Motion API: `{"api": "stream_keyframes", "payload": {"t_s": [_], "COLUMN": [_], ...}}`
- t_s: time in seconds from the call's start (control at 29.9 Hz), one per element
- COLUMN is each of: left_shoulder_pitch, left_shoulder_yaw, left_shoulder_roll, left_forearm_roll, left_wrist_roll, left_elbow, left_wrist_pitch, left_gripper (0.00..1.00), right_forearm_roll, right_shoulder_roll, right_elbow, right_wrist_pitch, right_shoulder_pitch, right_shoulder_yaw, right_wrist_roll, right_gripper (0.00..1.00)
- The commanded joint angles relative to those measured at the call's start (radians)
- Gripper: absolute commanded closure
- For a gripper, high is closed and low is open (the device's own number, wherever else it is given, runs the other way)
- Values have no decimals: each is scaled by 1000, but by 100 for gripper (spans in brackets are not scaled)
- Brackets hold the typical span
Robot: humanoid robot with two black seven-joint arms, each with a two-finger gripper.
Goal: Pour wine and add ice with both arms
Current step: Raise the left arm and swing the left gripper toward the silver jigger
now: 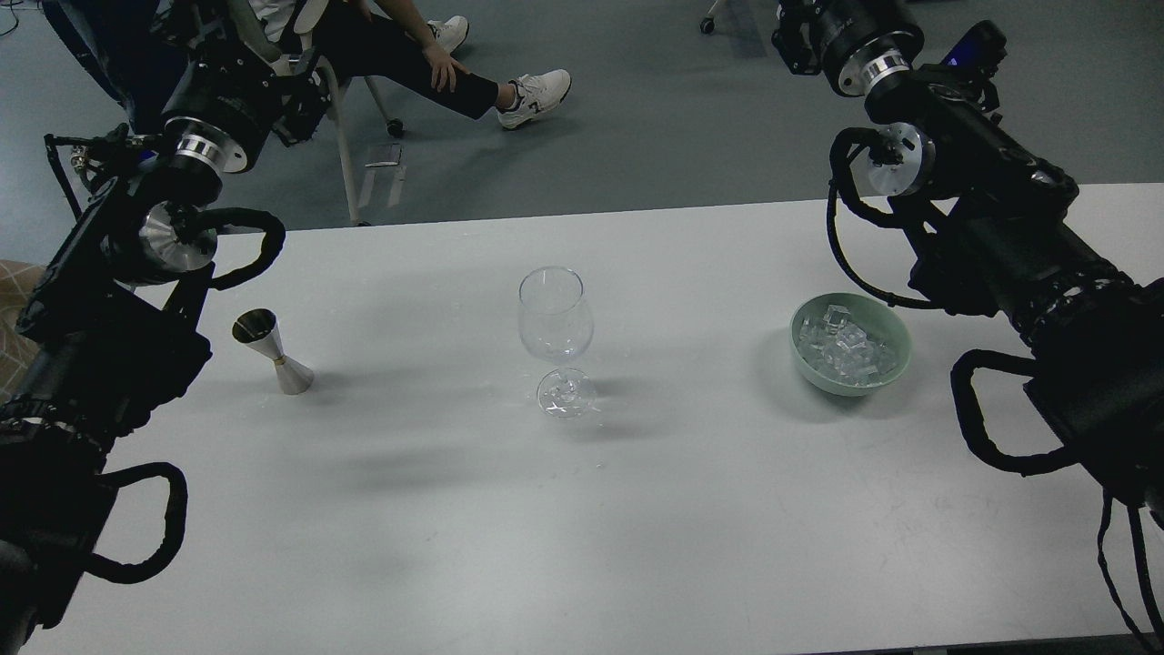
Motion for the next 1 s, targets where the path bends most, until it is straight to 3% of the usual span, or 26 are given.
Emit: {"api": "stream_keyframes", "payload": {"t_s": [0.0, 0.97], "left_shoulder_pitch": [0, -3], "left_shoulder_yaw": [1, 15], "left_shoulder_roll": [-2, 7], "left_forearm_roll": [0, 0], "left_wrist_roll": [-1, 8], "left_elbow": [0, 8], "left_wrist_pitch": [-1, -11], "left_gripper": [2, 2], "right_forearm_roll": [0, 0], "right_shoulder_roll": [0, 0], "right_elbow": [0, 3], "right_wrist_pitch": [0, 0], "right_shoulder_pitch": [0, 14], "right_shoulder_yaw": [2, -1], "right_wrist_roll": [0, 0], "right_gripper": [0, 0]}}
